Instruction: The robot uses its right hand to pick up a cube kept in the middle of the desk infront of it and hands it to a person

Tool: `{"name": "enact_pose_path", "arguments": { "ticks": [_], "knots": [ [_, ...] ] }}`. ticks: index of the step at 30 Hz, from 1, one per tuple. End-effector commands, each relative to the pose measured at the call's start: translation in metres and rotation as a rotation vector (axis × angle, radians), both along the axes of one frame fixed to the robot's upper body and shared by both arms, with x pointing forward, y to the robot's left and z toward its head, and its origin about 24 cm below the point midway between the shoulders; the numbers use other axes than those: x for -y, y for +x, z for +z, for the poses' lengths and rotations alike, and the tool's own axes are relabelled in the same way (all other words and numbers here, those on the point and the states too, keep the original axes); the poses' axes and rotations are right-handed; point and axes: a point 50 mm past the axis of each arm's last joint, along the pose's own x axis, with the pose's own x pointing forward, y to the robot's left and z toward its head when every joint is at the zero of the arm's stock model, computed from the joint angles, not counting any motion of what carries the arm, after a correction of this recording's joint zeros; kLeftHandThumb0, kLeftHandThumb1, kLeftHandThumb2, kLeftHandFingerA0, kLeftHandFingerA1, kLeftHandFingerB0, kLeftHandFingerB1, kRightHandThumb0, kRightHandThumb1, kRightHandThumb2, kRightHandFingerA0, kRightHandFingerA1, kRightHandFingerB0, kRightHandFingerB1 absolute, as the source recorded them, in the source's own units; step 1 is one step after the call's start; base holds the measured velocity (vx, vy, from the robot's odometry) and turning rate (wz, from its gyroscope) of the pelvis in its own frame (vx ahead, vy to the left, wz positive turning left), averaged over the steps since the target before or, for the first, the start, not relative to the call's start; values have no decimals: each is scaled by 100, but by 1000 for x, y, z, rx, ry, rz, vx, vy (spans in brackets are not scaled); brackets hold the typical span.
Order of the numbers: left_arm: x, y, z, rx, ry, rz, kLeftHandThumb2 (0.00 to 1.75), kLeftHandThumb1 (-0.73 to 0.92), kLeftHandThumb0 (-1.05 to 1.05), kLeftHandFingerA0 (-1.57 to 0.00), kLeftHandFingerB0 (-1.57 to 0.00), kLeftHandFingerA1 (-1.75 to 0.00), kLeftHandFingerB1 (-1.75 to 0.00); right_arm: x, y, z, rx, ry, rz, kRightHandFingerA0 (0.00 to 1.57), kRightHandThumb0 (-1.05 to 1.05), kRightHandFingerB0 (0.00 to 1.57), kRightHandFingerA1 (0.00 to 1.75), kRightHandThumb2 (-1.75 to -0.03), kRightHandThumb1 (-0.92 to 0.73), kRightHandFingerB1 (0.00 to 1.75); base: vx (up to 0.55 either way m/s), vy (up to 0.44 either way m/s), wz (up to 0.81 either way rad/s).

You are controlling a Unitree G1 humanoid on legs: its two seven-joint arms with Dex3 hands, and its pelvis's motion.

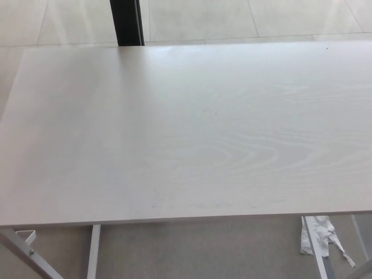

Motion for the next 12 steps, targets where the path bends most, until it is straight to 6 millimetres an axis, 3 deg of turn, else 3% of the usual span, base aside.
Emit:
{"name": "enact_pose_path", "arguments": {
  "ticks": [1, 4, 5, 7, 8, 9, 10, 12],
  "knots": [
    [-9, -1, 10, -24, 39, 2, 65, 83, -74, -48, -44, -51, -39, 17, 5, 17, -9, -11, -4, 36, -46, 28, 56, -57, -59, 37, 0, 0, 0],
    [-10, 1, 11, -24, 44, -3, 65, 83, -74, -48, -45, -50, -39, 21, 13, 22, -18, -20, 5, 49, -45, 30, 59, -57, -59, 37, 0, 0, 0],
    [-10, 3, 11, -16, 41, -16, 64, 82, -74, -49, -47, -58, -40, 28, 30, 34, -79, -72, 73, 62, -54, 39, 70, -81, -46, 55, 0, 0, 0],
    [-8, 1, 8, -20, 30, -1, 64, 81, -74, -50, -47, -58, -40, 33, 33, 40, -77, -87, 69, 59, -52, 38, 71, -82, -46, 55, 0, 0, 0],
    [-6, -1, 6, -14, 20, 17, 80, 65, -79, -50, -43, -59, -47, 33, 35, 41, -73, -110, 66, 62, -52, 40, 74, -82, -47, 57, 0, 0, 0],
    [-5, -3, 5, -12, 16, 25, 80, 65, -79, -50, -43, -59, -47, 33, 37, 42, -71, -120, 66, 62, -52, 40, 74, -82, -47, 57, 0, 0, 0],
    [-5, -4, 5, -12, 15, 27, 64, 80, -73, -50, -46, -53, -41, 33, 37, 41, -60, -118, 58, 62, -51, 36, 75, -81, -47, 56, 0, 0, 0],
    [-5, -5, 4, -14, 17, 28, 64, 80, -73, -52, -47, -56, -42, 30, 37, 38, -30, -105, 30, 57, -49, 31, 74, -80, -47, 52, 0, 0, 0]
  ]
}}
